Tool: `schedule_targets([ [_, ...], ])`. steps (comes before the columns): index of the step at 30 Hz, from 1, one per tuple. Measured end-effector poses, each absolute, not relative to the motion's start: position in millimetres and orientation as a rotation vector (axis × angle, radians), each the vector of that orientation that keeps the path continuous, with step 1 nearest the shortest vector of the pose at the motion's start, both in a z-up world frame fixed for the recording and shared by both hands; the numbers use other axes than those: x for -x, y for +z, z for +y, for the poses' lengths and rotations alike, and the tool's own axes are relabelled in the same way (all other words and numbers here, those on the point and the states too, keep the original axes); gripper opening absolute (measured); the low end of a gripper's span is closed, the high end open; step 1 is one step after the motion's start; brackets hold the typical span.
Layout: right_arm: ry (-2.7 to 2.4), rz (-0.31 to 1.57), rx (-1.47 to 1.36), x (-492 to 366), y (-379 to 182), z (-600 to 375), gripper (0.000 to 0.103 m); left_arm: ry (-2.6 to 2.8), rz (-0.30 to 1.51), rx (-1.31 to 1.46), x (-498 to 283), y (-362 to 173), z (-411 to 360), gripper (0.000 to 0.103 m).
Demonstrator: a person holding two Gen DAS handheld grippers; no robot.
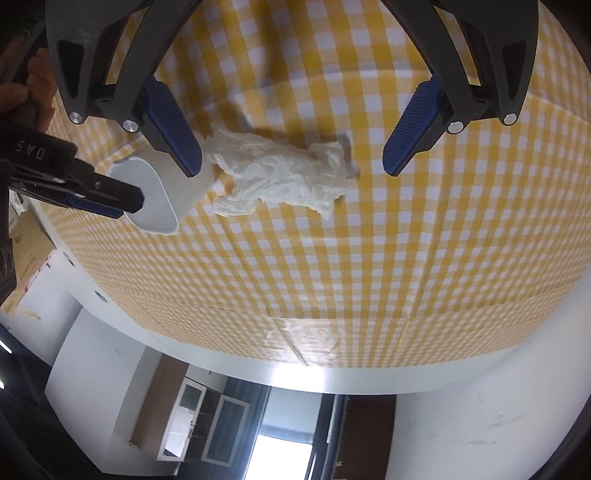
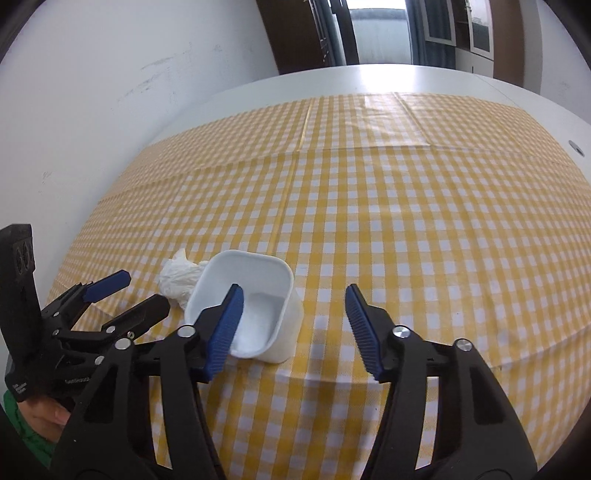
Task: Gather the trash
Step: 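Grasp the white glove with the left tool while the right tool grasps the white cup rim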
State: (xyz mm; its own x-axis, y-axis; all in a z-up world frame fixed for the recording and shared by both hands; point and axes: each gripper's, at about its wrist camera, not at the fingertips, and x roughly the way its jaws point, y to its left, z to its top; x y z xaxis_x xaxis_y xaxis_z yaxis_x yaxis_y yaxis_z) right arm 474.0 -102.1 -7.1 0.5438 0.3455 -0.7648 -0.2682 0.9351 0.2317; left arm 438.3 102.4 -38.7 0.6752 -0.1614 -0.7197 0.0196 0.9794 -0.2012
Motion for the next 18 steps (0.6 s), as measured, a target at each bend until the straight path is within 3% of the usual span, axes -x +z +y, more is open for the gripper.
schedule_targets([
  [1,0.356,0.938,-0.09,-476,-11,-101,0.036,-0.103,0.825,0.167,-440,-40,98,0.095],
  [3,0.35,0.949,-0.097,-473,-16,-102,0.032,-0.091,0.842,0.132,-443,-44,92,0.086],
  [6,0.37,0.955,-0.118,-469,-20,-104,0.012,-0.104,0.88,0.166,-446,-52,92,0.054],
  [7,0.37,0.959,-0.125,-467,-22,-105,0.007,-0.103,0.888,0.178,-446,-55,92,0.033],
  [8,0.369,0.958,-0.128,-464,-22,-106,0.005,-0.103,0.895,0.187,-445,-57,92,0.02],
  [10,0.383,0.945,-0.131,-456,-22,-109,0.003,-0.101,0.889,0.201,-437,-59,94,0.009],
  [18,0.398,0.86,-0.133,-403,-3,-124,0.002,-0.124,0.765,0.251,-366,-27,99,0.007],
])
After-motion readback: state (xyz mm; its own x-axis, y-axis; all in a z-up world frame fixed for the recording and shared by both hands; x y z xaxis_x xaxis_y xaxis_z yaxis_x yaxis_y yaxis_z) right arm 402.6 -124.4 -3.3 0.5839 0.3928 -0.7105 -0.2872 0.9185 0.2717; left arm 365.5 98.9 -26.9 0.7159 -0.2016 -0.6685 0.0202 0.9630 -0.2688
